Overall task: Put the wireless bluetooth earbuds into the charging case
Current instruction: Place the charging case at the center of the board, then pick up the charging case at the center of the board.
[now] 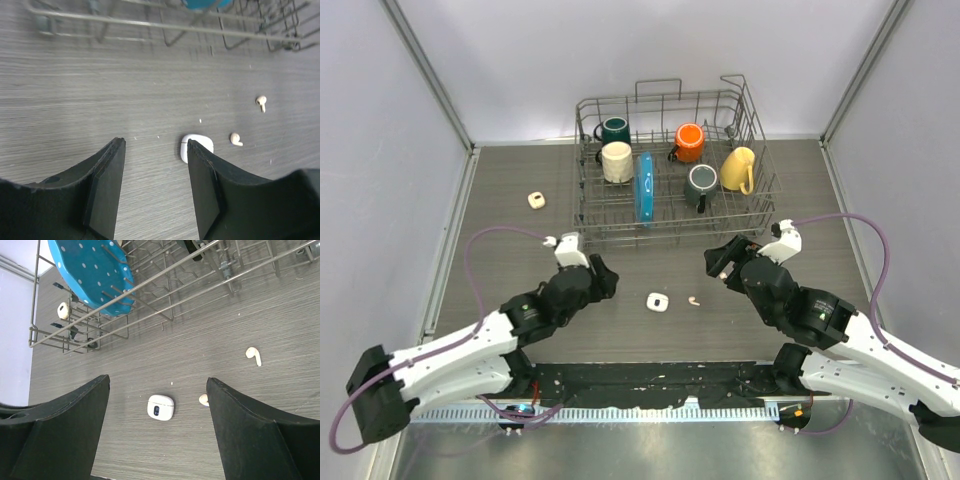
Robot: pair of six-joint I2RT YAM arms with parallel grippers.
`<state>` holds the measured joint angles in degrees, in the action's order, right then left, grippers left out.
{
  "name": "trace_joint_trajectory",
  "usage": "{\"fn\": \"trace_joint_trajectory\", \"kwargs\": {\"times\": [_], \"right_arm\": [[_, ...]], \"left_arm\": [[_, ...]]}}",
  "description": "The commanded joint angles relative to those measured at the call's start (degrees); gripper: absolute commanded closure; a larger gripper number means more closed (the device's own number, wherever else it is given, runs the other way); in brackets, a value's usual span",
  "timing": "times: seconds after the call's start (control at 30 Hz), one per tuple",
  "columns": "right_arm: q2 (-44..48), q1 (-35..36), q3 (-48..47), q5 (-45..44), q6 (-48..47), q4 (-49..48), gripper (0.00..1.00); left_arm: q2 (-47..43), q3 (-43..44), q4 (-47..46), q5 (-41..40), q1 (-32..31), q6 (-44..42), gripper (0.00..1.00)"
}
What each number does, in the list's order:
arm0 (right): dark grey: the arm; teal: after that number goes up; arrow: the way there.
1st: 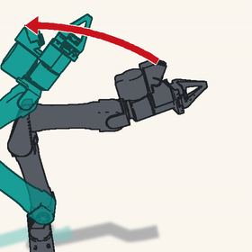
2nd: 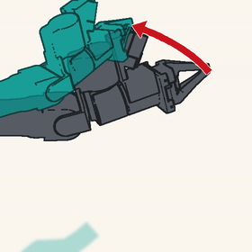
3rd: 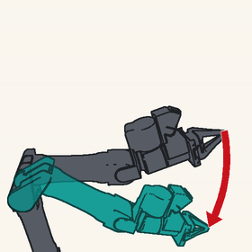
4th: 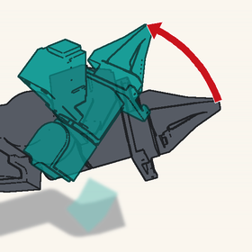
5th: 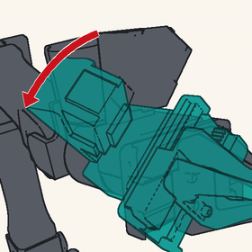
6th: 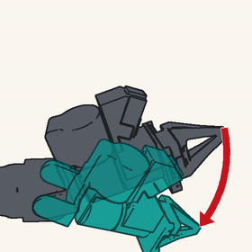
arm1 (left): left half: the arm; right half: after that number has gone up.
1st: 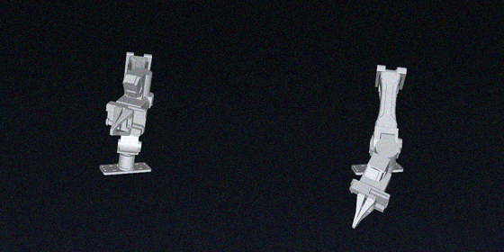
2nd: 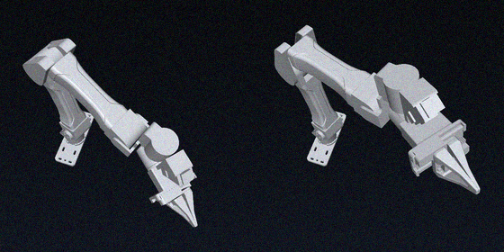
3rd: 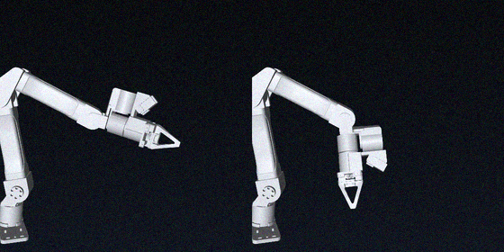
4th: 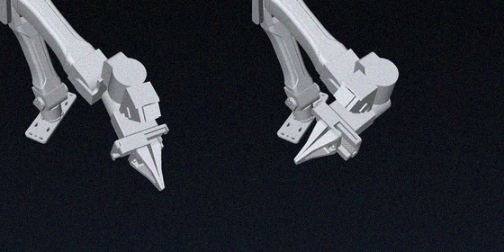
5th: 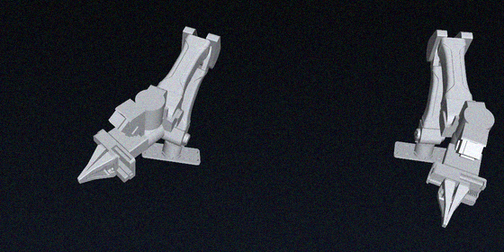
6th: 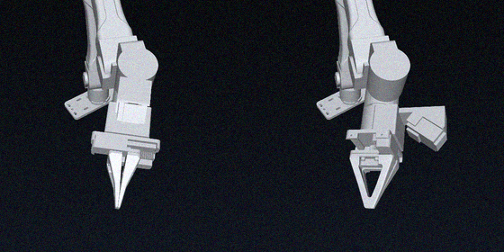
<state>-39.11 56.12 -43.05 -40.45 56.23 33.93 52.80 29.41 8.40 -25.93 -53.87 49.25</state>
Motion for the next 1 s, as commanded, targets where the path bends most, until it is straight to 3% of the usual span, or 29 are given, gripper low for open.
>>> {"fn": "trace_joint_trajectory", "kwargs": {"times": [0.0, 0.03, 0.07, 0.43, 0.6, 0.7, 0.97], "right_arm": [[-0.08, -0.22, 0.16, -1.66, -0.42, -1.94, 0.16], [-0.17, -0.22, 0.16, -1.65, -0.42, -2.03, 0.16], [-0.35, -0.22, 0.16, -1.39, -0.59, -2.2, 0.16], [-1.32, -0.22, -0.63, -0.86, -1.47, -2.91, 0.16], [-1.4, -0.22, -0.81, -1.04, -1.65, -3.17, 0.16], [-1.67, -0.22, -0.46, -0.69, -1.56, -3.96, 0.16], [-2.99, -0.31, -1.6, 0.63, -2.79, -4.58, 0.16]], "left_arm": [[-8.57, -1.28, 6.7, -11.76, -0.01, 0.84, 0.41], [-9.98, -1.37, 8.63, -14.03, -0.01, 1.37, 0.26], [-11.65, -1.46, 9.34, -15.01, 0.08, 1.46, 0.0], [-14.47, 5.74, 21.82, -28.47, 0.17, -2.75, 0.0], [-13.77, 13.3, 29.74, -33.12, 0.34, -6.25, 0.0], [-14.65, 14.71, 25.8, -29.03, 3.32, -13.11, 0.0], [-8.78, 17.87, 21.83, -8.63, 24.64, -19.55, 0.0]]}}
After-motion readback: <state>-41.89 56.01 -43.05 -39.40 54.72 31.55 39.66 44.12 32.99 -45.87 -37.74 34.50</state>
